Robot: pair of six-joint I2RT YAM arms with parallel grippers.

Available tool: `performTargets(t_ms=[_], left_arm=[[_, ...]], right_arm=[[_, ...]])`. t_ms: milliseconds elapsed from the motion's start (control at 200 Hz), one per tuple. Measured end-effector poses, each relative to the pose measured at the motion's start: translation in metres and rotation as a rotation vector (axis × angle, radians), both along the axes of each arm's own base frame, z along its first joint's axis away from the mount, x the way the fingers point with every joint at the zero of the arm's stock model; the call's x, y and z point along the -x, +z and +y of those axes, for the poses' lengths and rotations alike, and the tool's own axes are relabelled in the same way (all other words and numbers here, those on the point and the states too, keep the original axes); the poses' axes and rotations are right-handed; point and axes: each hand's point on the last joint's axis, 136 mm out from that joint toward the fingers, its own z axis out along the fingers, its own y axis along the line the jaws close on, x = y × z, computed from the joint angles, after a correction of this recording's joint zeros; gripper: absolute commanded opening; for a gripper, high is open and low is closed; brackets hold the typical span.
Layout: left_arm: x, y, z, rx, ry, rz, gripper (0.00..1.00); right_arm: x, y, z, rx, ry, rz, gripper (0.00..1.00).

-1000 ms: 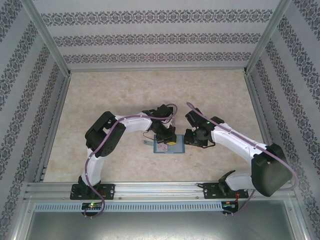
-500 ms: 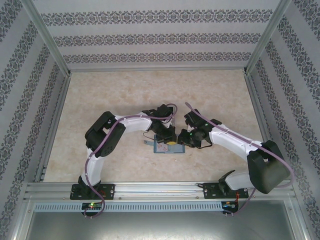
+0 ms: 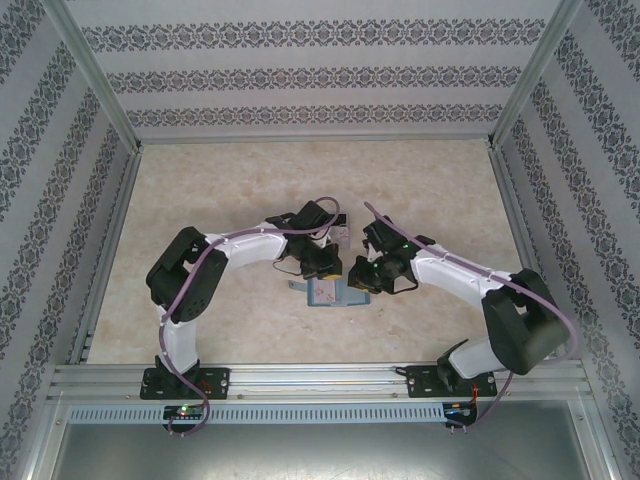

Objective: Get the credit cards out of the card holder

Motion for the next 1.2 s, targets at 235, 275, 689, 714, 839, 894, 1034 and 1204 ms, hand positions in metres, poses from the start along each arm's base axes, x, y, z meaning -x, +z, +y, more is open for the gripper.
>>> performTargets(t_ms=[235,275,689,714,839,894,1034,1204], left_arm=[[0.004,-0.008,0.023,-0.035,0.035,0.012,0.01],[0.005,-0.009,0.025,-0.040,0.035,0.011,0.01],[0.019,-0.025,0.043,-0.091,0.037,0.037,0.00],[0.019,-0.025,0.043,-0.091,0.036,0.037,0.00],[0.019,-0.025,0.043,-0.091,0.035,0.035,0.00],[0.020,-0.026,0.043,-0.092,0.034,0.036,0.00],[0.021,-0.027,0.044,-0.095,0.031,0.037,0.00],[0.021,-0.027,0.044,-0.095,0.030,0.038,0.00]], right_arm=[[-0.006,-0.003,0.021,-0.030,0.034,0.013,0.22],[-0.008,-0.003,0.024,-0.034,0.038,0.015,0.21],[-0.010,-0.031,0.028,0.007,0.043,0.058,0.19],[-0.010,-0.032,0.027,0.013,0.042,0.057,0.19],[-0.011,-0.038,0.021,0.034,0.032,0.061,0.19],[-0.011,-0.038,0.020,0.037,0.030,0.063,0.19],[-0.011,-0.037,0.020,0.036,0.030,0.060,0.19],[-0.015,-0.025,0.024,0.003,0.028,0.025,0.19]])
